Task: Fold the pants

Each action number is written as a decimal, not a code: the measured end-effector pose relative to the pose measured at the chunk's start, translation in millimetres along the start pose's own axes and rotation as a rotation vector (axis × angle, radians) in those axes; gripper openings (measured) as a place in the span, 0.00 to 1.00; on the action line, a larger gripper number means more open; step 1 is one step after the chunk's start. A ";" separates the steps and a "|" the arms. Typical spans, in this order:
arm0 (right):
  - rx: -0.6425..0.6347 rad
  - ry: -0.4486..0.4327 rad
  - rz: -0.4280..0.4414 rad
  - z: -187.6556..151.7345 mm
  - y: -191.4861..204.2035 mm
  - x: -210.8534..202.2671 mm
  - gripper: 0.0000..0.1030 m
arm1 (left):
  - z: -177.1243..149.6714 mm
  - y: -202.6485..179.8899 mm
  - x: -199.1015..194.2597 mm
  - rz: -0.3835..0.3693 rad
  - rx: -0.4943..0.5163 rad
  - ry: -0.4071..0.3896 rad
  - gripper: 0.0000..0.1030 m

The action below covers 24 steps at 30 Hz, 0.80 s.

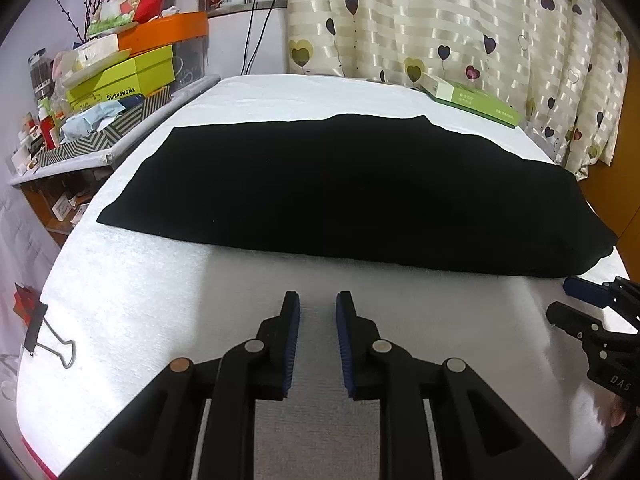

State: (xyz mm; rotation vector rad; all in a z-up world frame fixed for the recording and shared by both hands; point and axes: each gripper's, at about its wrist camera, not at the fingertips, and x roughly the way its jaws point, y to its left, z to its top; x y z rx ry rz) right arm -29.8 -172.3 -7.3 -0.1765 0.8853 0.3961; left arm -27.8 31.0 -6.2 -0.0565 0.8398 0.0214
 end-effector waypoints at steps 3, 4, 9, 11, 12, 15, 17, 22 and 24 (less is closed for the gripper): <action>0.004 0.000 0.004 -0.1 -0.2 0.2 0.45 | -0.6 -0.7 0.0 0.004 0.000 -0.006 0.21; 0.005 0.000 0.005 -0.1 -0.3 0.3 0.45 | -0.8 -0.8 0.1 0.005 0.001 -0.008 0.21; 0.007 0.000 0.007 -0.2 -0.8 0.4 0.45 | -1.8 -2.0 0.3 0.011 0.003 -0.016 0.21; 0.008 0.001 0.008 -0.2 -0.8 0.5 0.46 | -1.4 -1.8 0.6 0.011 0.002 -0.016 0.21; 0.007 0.001 0.007 -0.2 -0.7 0.5 0.46 | -1.4 -1.6 0.6 0.010 0.002 -0.016 0.21; 0.004 0.001 0.006 -0.6 -0.9 0.9 0.46 | -1.3 -1.5 0.2 0.007 -0.001 -0.017 0.21; 0.005 0.001 0.006 -0.6 -0.8 1.0 0.46 | -1.0 -1.1 0.1 0.005 -0.003 -0.017 0.21; 0.005 0.001 0.006 -0.5 -1.0 1.0 0.46 | -0.8 -1.2 0.3 0.003 -0.005 -0.017 0.21; 0.005 0.001 0.006 -0.5 -1.0 1.1 0.46 | -0.8 -1.1 0.2 0.003 -0.006 -0.017 0.21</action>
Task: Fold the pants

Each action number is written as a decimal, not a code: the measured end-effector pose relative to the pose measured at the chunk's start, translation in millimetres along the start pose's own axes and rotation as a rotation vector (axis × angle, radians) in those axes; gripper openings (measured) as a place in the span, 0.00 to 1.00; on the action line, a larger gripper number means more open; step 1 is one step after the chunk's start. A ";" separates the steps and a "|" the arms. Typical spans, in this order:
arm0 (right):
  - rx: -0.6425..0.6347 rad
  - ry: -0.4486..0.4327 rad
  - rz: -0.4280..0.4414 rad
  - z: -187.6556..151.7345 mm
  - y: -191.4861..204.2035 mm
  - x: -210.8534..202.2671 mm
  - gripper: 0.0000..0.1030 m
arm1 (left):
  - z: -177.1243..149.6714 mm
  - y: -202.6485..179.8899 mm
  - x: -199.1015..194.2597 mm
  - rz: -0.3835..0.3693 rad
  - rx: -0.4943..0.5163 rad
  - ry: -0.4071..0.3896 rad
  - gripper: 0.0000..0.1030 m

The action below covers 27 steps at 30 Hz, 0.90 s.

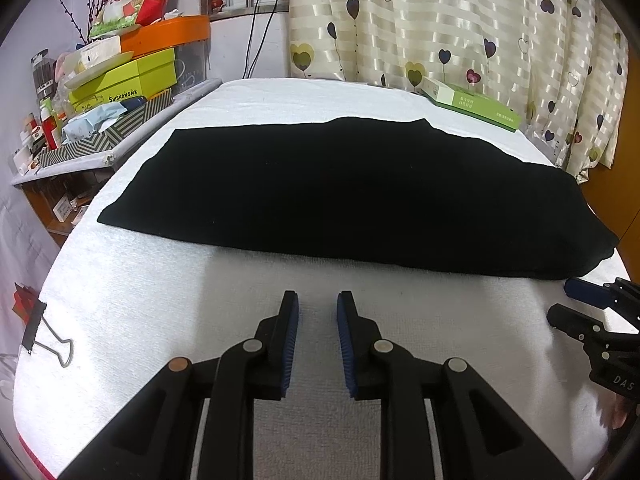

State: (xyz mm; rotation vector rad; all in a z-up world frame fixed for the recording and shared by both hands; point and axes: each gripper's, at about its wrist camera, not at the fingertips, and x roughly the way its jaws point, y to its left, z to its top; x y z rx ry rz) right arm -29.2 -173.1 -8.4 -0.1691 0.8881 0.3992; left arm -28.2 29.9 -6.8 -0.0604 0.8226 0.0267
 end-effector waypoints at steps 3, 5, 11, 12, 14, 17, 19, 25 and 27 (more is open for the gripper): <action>0.000 0.000 0.000 0.0 -0.1 0.1 0.47 | 0.0 0.0 -0.1 -0.003 -0.002 0.000 0.22; 0.000 0.000 0.000 0.0 -0.2 0.1 0.47 | -0.2 0.5 -0.3 -0.005 -0.004 0.000 0.22; 0.001 0.000 0.001 0.0 -0.2 0.2 0.47 | 0.0 1.0 -0.6 -0.009 -0.005 -0.001 0.22; 0.000 0.000 0.000 0.1 -0.5 0.1 0.47 | -0.1 1.1 -0.7 -0.010 -0.005 -0.001 0.22; 0.000 0.000 0.000 0.1 -0.7 0.1 0.47 | -0.2 0.6 -0.7 -0.010 -0.004 -0.001 0.23; 0.001 0.000 0.001 0.1 -0.7 0.1 0.47 | -0.3 0.5 -0.7 -0.010 -0.006 -0.001 0.23; 0.000 0.000 0.000 0.2 -0.9 0.1 0.47 | -0.3 0.4 -0.7 -0.009 -0.005 -0.001 0.23; 0.002 0.002 0.002 0.3 -0.9 0.1 0.47 | -0.3 0.6 -0.8 -0.009 -0.005 -0.001 0.23; 0.002 0.002 0.002 0.2 -0.7 0.2 0.47 | -0.2 0.3 -0.8 -0.008 -0.005 -0.001 0.23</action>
